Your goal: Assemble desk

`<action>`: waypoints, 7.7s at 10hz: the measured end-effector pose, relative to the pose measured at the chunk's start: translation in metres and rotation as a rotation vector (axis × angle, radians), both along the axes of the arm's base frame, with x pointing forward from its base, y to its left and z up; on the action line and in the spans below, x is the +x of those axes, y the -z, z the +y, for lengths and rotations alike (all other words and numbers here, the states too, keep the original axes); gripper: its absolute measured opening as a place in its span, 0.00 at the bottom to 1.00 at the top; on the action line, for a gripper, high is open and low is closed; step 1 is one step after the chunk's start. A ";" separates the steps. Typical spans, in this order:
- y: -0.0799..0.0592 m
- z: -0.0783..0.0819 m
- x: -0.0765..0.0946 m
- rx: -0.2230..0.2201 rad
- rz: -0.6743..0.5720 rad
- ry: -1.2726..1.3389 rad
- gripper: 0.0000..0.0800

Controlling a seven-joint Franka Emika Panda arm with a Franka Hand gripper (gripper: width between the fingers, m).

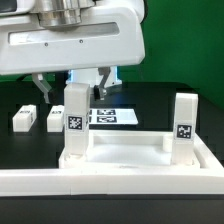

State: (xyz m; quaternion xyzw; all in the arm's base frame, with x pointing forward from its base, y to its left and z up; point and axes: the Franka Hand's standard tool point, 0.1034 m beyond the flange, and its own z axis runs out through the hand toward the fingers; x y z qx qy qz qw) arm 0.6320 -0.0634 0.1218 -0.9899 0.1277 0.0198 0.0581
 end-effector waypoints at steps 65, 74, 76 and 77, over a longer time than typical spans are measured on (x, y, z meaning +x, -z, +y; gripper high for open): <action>0.014 0.007 0.002 -0.081 -0.059 0.148 0.36; 0.014 0.004 -0.004 0.101 0.071 1.224 0.36; 0.015 0.004 -0.004 0.099 0.069 1.205 0.36; 0.015 0.004 -0.005 0.074 0.049 1.088 0.47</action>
Offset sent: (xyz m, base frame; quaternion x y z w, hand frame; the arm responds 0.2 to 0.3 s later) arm 0.0000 0.0000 0.0000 0.0000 0.0000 0.1296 0.9916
